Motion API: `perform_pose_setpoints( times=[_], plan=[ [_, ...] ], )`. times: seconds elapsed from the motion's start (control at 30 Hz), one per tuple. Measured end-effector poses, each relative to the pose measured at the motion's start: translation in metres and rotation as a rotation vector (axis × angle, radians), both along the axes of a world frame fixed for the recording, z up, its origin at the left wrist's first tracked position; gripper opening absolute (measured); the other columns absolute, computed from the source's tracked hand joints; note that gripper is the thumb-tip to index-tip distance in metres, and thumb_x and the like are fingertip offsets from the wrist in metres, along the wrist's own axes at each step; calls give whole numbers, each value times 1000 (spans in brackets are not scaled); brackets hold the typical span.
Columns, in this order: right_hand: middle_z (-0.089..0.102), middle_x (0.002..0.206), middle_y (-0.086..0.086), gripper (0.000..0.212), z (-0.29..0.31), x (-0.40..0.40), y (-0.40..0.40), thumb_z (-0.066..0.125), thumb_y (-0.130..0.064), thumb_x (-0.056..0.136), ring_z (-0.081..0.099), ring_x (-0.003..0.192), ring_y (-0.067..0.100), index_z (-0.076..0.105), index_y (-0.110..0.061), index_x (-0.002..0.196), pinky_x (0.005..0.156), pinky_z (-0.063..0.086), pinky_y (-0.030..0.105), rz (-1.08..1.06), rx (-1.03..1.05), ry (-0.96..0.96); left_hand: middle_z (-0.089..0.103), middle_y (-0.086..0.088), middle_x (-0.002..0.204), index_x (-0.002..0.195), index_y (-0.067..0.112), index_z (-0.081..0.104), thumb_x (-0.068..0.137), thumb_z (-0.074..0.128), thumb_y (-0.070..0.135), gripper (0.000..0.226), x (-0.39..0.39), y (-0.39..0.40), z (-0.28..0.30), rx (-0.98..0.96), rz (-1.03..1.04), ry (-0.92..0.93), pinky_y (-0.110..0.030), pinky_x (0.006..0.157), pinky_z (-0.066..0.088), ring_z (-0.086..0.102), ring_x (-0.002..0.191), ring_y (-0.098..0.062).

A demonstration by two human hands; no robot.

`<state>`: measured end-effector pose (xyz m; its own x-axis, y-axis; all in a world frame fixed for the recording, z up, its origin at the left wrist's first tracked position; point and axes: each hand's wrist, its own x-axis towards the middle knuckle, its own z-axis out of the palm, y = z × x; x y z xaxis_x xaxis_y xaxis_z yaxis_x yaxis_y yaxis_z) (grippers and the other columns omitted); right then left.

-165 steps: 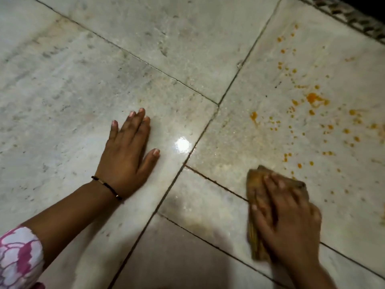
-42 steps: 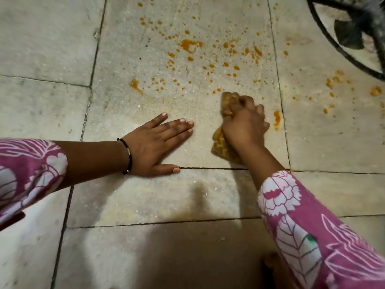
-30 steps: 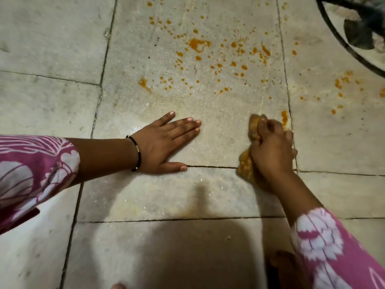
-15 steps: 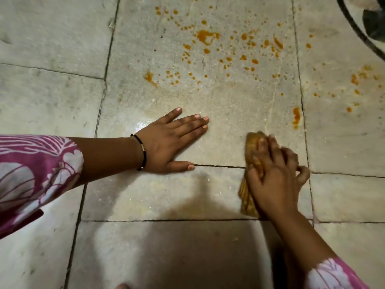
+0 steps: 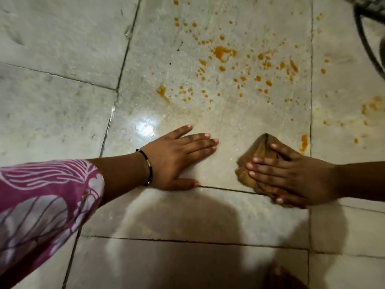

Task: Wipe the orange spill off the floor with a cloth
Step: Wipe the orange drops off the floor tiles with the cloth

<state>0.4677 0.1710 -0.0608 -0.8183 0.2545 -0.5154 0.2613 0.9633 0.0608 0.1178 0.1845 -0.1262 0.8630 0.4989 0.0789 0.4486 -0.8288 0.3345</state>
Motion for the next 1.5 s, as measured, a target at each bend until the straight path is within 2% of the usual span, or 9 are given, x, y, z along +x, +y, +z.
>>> perform_pose_setpoints(
  times=[0.1, 0.27, 0.37, 0.5, 0.73, 0.93, 1.13, 1.27, 1.5],
  plan=[
    [17, 158, 6, 71, -9, 5, 9, 31, -57, 95, 14, 146, 21, 21, -15, 151, 113, 9, 57, -112, -10, 60, 24, 0, 157, 149, 13, 28, 88, 41, 63, 79, 2, 1, 0, 16, 7, 25, -47, 118, 15, 21, 145, -17],
    [11, 159, 3, 81, -35, -45, -40, 28, -65, 89, 12, 146, 20, 13, -16, 151, 113, 3, 58, -699, 163, 324, 25, -3, 157, 148, 10, 31, 89, 41, 61, 78, 7, -3, 6, 36, 3, 121, -49, 117, 18, 22, 145, -19],
    [16, 158, 3, 78, -31, -36, -70, 40, -57, 86, 14, 145, 22, 20, -17, 150, 113, -2, 56, -676, 97, 321, 25, -8, 156, 148, 7, 29, 89, 40, 59, 79, 15, -3, 14, 51, -10, 176, -53, 115, 20, 23, 144, -23],
    [19, 156, -1, 81, -28, 30, -96, 46, -52, 78, 18, 143, 18, 23, -22, 150, 112, 8, 56, -556, 5, 253, 23, -13, 156, 149, 6, 24, 87, 37, 64, 86, 27, -19, 20, 40, 125, 172, -55, 114, 18, 21, 145, -28],
    [14, 159, 1, 74, -28, 82, -19, 28, -51, 86, 15, 145, 19, 15, -18, 152, 113, -6, 54, -1146, 298, 268, 13, -15, 158, 150, 4, 19, 87, 30, 71, 92, 113, -65, 17, -31, 183, 250, -52, 117, 12, 10, 147, -27],
    [26, 155, 4, 75, -33, 41, -73, 40, -45, 80, 22, 143, 22, 28, -17, 148, 114, 6, 57, -819, 173, 309, 15, -11, 159, 150, 6, 21, 87, 27, 71, 91, 134, -77, 13, -55, 316, 307, -53, 116, 13, 12, 147, -23],
    [16, 158, 0, 76, -27, 104, -49, 32, -49, 83, 16, 145, 20, 14, -21, 152, 115, -1, 55, -970, 143, 238, 16, -10, 158, 150, 7, 22, 86, 33, 69, 90, 134, -77, 12, -27, 335, 288, -53, 116, 16, 14, 147, -23],
    [13, 159, -1, 78, -27, 69, 24, 25, -50, 80, 12, 145, 18, 15, -21, 152, 113, -7, 53, -1090, 226, 318, 17, -11, 158, 150, 6, 22, 85, 34, 68, 90, 136, -76, 16, -39, 348, 300, -53, 116, 17, 14, 147, -23],
    [33, 153, 1, 70, -40, 20, -21, 38, -41, 78, 30, 140, 21, 36, -22, 145, 114, 7, 53, -747, 147, 412, 20, -16, 156, 147, 1, 26, 87, 34, 65, 88, 138, -76, 20, -48, 346, 306, -56, 114, 19, 18, 146, -27]
  ],
)
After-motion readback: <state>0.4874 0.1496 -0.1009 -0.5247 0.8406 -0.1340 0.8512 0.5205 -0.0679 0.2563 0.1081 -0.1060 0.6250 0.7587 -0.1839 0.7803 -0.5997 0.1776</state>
